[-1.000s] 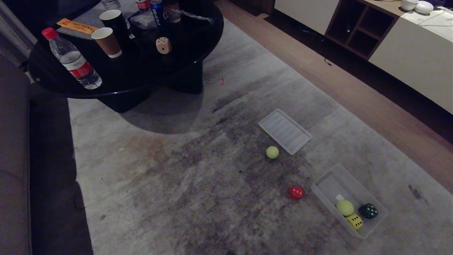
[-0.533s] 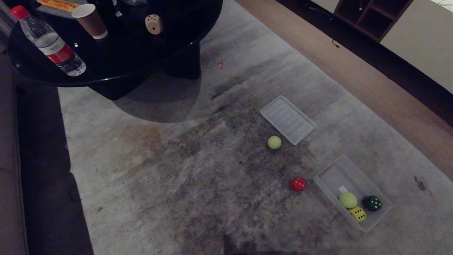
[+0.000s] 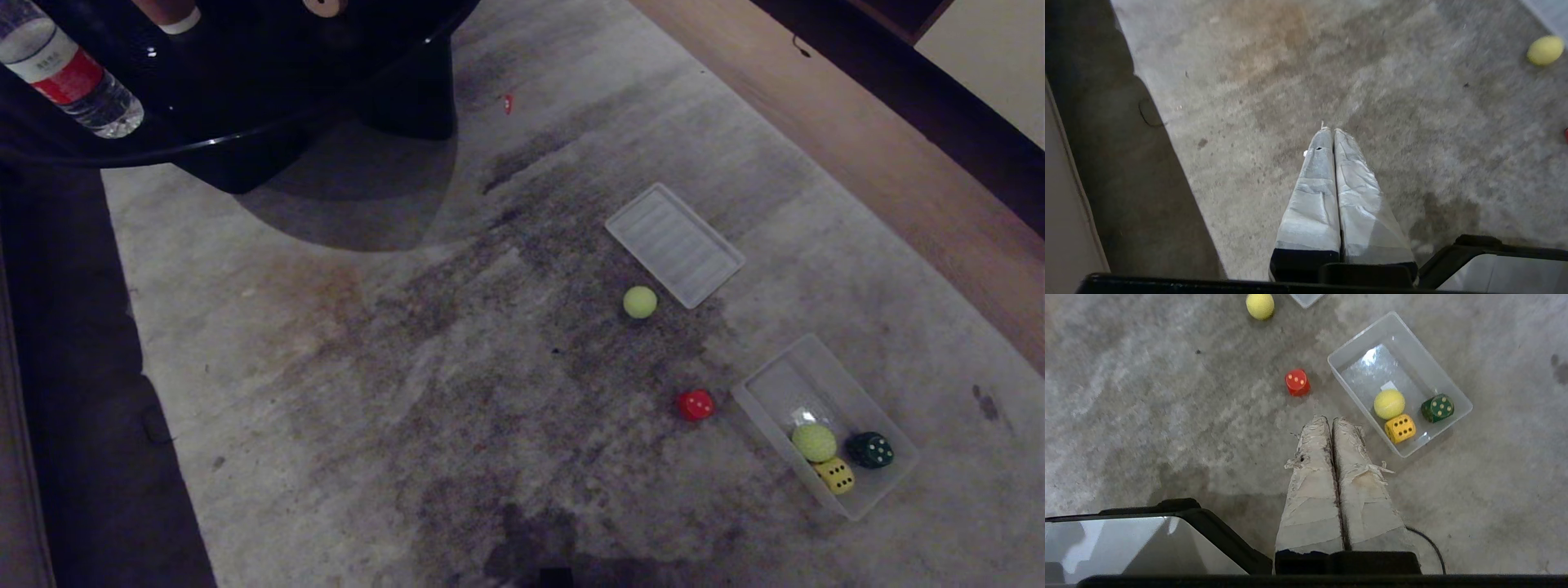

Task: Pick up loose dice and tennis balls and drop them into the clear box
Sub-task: Find toys out of the box

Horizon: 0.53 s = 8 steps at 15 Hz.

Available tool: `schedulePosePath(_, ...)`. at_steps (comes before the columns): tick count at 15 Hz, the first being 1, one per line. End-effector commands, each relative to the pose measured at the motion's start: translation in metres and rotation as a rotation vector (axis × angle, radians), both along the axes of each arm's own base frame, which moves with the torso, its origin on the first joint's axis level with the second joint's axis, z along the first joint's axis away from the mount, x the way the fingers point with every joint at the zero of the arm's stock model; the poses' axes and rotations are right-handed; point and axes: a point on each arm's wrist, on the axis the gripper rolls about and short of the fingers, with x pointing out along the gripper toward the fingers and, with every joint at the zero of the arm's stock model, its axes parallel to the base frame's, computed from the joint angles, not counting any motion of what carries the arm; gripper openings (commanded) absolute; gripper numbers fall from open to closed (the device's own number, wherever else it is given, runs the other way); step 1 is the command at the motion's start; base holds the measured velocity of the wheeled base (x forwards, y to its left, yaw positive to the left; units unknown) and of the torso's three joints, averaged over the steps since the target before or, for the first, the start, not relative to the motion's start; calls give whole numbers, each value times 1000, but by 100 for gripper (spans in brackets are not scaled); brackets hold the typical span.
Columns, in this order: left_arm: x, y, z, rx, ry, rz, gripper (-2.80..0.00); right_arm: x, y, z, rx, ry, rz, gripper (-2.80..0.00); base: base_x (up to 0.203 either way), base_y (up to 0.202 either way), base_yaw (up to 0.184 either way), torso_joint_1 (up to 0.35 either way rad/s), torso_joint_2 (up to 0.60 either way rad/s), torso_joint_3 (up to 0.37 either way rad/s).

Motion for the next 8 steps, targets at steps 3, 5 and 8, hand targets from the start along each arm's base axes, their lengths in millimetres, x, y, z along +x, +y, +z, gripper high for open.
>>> schedulePosePath(3,0,0,0,7,3,0,-280,0,0,0,1,0,0,-280,0,0,0,3,2,-202)
schedulePosePath(5,0,0,0,4,3,0,-280,0,0,0,1,0,0,-280,0,0,0,3,4,-195)
schedulePosePath(8,0,0,0,5,3,1,-280,0,0,0,1,0,0,-280,0,0,0,2,6,-196)
